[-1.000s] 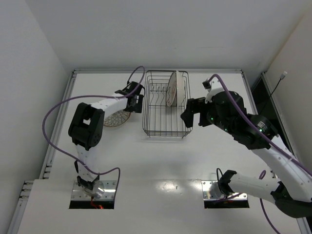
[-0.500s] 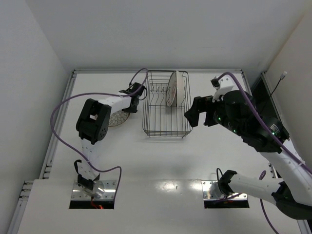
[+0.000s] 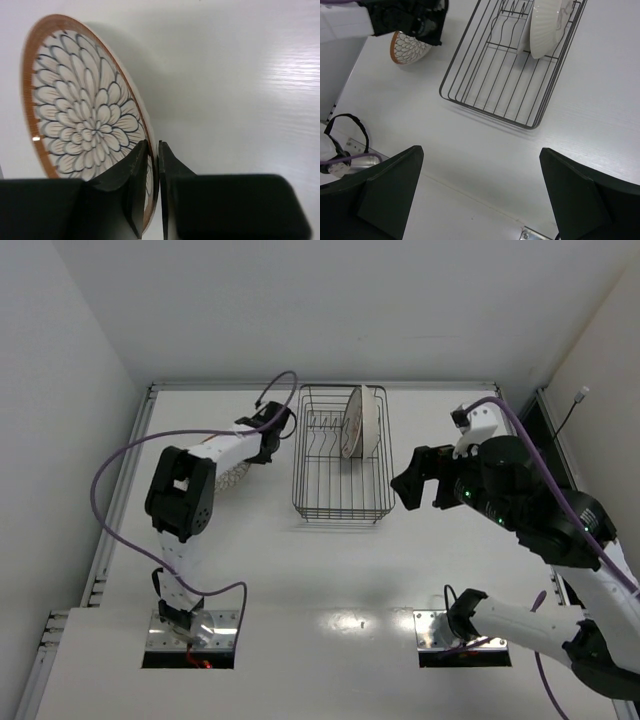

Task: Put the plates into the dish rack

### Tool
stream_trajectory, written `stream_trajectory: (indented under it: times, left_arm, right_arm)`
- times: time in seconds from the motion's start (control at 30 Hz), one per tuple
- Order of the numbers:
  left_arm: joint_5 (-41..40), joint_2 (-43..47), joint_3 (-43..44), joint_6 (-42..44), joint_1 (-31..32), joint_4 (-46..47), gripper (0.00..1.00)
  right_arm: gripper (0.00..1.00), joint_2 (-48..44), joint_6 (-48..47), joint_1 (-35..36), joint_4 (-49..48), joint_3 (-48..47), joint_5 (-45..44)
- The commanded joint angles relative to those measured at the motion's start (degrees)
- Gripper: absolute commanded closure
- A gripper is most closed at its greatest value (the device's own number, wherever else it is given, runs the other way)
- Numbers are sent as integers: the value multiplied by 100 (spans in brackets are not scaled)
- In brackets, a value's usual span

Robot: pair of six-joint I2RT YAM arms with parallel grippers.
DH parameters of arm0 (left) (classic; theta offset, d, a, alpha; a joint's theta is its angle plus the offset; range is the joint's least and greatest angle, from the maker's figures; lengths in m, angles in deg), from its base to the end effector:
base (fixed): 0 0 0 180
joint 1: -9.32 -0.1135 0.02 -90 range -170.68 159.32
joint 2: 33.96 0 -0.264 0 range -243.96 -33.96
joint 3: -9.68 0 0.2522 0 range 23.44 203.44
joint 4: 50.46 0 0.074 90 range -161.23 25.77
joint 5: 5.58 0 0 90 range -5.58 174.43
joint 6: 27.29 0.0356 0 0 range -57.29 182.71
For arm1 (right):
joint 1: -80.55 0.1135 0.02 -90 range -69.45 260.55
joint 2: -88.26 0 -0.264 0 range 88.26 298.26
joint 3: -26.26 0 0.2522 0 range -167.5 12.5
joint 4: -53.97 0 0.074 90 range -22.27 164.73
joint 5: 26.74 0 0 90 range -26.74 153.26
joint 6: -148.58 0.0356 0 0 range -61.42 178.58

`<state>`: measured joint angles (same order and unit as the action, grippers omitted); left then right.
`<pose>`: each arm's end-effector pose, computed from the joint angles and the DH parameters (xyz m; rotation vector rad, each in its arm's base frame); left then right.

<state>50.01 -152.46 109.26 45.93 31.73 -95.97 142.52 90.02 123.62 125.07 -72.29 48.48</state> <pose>0.4044 -0.1450 0.1705 -0.0522 2.4835 0.5343 0.1107 0.0911 0.4550 -0.0452 2.0670 0.5546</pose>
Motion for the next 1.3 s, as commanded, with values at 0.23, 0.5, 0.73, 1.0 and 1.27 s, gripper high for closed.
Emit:
stream_trajectory:
  times: [0.23, 0.5, 0.73, 1.0, 1.27]
  left_arm:
    - [383, 2128, 663, -608, 70, -209, 100]
    - [1642, 3270, 1308, -739, 202, 761, 100]
    - [4002, 4124, -133, -1942, -79, 3804, 100]
    - [5066, 3361, -1093, -3919, -79, 7142, 100]
    - [5138, 2596, -1445, -4474, 35, 8500, 100]
  right_arm:
    - [0, -443, 231, 35, 251, 455, -86]
    - [0, -601, 283, 35, 357, 630, -86]
    - [0, -715, 336, 35, 409, 946, -139]
    - [0, -882, 389, 35, 594, 1061, -244]
    - [0, -1180, 503, 35, 962, 1114, -244]
